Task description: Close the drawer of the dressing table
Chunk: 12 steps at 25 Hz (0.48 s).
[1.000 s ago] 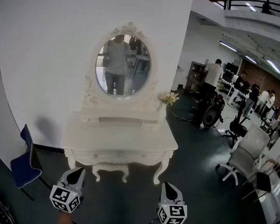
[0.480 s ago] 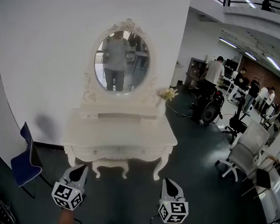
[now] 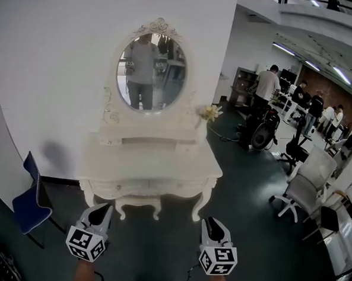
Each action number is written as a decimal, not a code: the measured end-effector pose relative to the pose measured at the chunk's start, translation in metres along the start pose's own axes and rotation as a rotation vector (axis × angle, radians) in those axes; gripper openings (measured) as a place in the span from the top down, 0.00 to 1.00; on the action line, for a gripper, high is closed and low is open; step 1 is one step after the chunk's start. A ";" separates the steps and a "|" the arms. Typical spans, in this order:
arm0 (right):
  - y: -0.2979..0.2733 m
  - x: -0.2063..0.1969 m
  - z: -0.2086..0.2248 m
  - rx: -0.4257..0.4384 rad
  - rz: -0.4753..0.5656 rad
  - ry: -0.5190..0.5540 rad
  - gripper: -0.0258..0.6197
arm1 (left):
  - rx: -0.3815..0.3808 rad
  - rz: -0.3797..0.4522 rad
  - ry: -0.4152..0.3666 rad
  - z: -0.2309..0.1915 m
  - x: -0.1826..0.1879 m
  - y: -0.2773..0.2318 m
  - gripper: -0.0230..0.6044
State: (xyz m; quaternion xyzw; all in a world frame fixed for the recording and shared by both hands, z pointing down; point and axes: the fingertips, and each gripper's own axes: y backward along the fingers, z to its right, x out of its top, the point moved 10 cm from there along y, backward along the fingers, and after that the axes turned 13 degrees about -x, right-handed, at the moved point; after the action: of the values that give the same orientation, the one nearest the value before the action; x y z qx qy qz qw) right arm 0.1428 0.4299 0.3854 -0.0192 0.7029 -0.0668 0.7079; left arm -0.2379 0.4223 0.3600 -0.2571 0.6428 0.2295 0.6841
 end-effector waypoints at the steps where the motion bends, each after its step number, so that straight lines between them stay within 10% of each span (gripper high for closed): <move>1: 0.000 -0.001 -0.002 -0.004 0.000 -0.006 0.87 | -0.007 0.001 -0.001 -0.001 0.000 0.000 0.97; 12: -0.031 -0.005 0.001 -0.037 -0.022 0.001 0.87 | -0.044 -0.013 0.027 -0.023 -0.012 -0.037 0.97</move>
State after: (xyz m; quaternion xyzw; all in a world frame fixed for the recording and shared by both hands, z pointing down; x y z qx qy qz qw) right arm 0.1414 0.4000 0.3938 -0.0401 0.7041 -0.0614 0.7063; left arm -0.2328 0.3792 0.3736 -0.2793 0.6450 0.2358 0.6710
